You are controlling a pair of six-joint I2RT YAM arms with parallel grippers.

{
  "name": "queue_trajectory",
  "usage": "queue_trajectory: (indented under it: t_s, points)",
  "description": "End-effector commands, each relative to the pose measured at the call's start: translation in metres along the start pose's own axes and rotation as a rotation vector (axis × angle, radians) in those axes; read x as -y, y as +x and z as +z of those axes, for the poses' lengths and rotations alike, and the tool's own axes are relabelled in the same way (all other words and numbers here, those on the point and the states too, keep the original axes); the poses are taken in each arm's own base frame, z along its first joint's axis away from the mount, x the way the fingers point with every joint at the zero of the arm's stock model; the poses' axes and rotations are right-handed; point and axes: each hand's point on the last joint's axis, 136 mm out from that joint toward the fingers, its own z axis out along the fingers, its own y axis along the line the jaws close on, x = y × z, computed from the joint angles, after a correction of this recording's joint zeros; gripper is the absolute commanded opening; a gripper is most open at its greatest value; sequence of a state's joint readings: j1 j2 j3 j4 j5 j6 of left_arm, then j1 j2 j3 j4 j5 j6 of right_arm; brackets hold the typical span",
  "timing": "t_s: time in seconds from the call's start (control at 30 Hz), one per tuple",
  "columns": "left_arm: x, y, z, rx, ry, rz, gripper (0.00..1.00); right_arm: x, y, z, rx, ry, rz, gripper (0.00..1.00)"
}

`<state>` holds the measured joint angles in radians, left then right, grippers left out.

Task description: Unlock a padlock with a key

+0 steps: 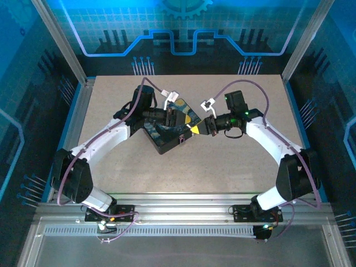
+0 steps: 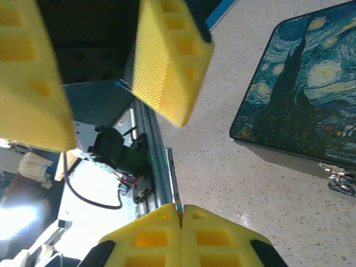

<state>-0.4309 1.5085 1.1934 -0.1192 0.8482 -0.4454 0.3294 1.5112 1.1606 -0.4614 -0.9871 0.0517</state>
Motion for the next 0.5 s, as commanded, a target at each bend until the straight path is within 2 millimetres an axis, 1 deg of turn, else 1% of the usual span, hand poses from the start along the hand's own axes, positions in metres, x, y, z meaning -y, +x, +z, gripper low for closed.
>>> queue_trajectory:
  t_s: [0.0, 0.2, 0.3, 0.4, 0.47]
  points:
    - [0.008, 0.013, -0.007, -0.047, 0.014, 0.021, 0.46, -0.003, 0.004, 0.008, -0.059, 0.032, -0.042, 0.0]
    - [-0.005, 0.024, -0.011, -0.079, -0.066, 0.028, 0.46, -0.007, 0.006, 0.013, -0.078, 0.038, -0.074, 0.0]
    - [-0.012, 0.025, -0.017, -0.082, -0.105, 0.029, 0.46, -0.008, 0.009, 0.015, -0.101, 0.049, -0.081, 0.0]
    - [-0.014, 0.024, -0.024, -0.076, -0.117, 0.027, 0.46, -0.007, 0.012, 0.016, -0.122, 0.063, -0.085, 0.0]
    - [-0.011, 0.025, -0.024, -0.087, -0.103, 0.029, 0.45, -0.008, 0.013, 0.017, -0.128, 0.062, -0.084, 0.0]
